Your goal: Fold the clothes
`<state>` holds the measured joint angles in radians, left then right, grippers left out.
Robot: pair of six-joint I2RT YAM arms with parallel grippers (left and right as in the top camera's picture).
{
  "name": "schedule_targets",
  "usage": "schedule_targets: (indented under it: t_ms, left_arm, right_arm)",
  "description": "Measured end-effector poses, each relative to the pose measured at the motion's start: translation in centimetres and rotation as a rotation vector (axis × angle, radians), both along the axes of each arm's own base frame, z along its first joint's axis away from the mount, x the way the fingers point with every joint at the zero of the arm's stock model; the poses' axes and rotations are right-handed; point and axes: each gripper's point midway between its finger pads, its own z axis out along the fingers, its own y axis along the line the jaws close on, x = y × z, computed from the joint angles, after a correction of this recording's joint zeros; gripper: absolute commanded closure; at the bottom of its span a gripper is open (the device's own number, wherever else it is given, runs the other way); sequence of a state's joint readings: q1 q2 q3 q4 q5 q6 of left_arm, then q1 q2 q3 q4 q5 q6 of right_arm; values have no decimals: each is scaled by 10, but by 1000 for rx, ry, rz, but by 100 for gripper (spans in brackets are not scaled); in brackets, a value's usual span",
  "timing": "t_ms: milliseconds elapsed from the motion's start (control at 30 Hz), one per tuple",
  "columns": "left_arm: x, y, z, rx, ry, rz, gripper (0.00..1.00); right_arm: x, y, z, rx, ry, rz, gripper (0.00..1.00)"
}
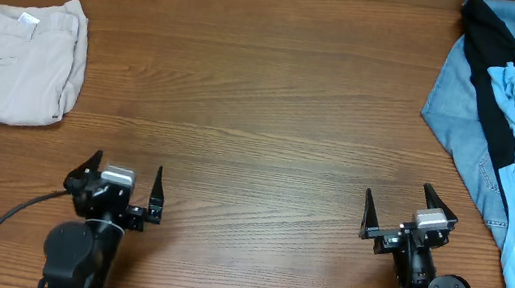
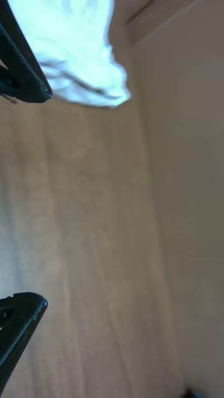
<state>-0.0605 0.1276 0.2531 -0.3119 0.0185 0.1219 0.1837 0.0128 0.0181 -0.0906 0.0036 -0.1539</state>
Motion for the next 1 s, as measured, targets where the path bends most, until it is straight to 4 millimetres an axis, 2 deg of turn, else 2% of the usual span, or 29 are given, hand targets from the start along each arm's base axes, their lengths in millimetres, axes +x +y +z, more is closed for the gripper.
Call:
schedule_targets:
  t_ms: [200,300,500,667,1000]
  left_arm:
    - [6,-7,13,23,-177,-41,0]
    - [8,-11,8,21,-247,-66,0]
    - [10,-14,-33,17,-117,-87,0]
    - [10,-6,-34,18,-117,-55,0]
    - [11,-6,-33,18,-117,-54,0]
  right_arm:
    - [0,0,0,0,0,0,0]
    - [0,0,0,0,0,0,0]
    - [0,0,0,0,0,0,0]
    - [0,0,0,0,0,0,0]
    - [0,0,0,0,0,0,0]
